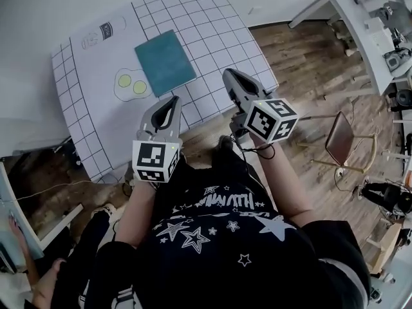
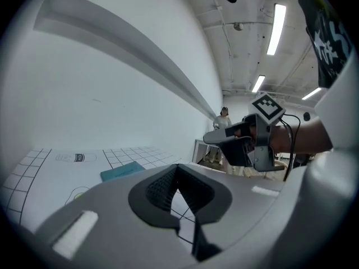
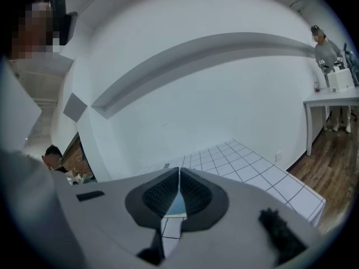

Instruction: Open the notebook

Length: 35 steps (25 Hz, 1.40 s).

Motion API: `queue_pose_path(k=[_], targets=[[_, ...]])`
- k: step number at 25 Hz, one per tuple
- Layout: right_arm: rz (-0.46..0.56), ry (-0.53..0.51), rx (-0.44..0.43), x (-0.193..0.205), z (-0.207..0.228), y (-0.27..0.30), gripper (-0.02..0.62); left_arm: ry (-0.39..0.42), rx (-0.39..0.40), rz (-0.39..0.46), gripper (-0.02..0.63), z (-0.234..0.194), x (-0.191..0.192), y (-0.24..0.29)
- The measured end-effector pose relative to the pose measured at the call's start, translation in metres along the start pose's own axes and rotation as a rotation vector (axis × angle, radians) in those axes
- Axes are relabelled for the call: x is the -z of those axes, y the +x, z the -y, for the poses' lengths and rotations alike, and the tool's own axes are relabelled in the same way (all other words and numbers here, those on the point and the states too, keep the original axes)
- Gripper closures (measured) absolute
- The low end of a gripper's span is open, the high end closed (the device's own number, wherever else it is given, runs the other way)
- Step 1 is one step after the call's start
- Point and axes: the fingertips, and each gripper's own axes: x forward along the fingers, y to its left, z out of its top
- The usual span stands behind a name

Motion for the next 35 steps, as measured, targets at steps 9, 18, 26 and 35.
queue_pose_path(k=[9, 18, 26, 35], targets=[[-0.037, 0.004, -0.082, -0.017, 0.063, 0.026, 0.578, 0.119, -0.139, -0.112, 0.543, -0.001, 0.016, 0.056], [-0.066, 0.019, -0.179, -0.041, 0.129, 0.058, 0.578, 0.42, -0.355, -0.282, 0.352, -0.002, 0.045, 0.106], [-0.123, 0.033, -0.285, -0.033, 0.152, 0.079, 0.578, 0.57, -0.481, -0.48, 0.302, -0.018, 0.074, 0.136], [-0.183, 0.048, -0.355, -0.023, 0.169, 0.086, 0.578, 0.55, -0.625, -0.61, 0.305, -0.038, 0.091, 0.144]])
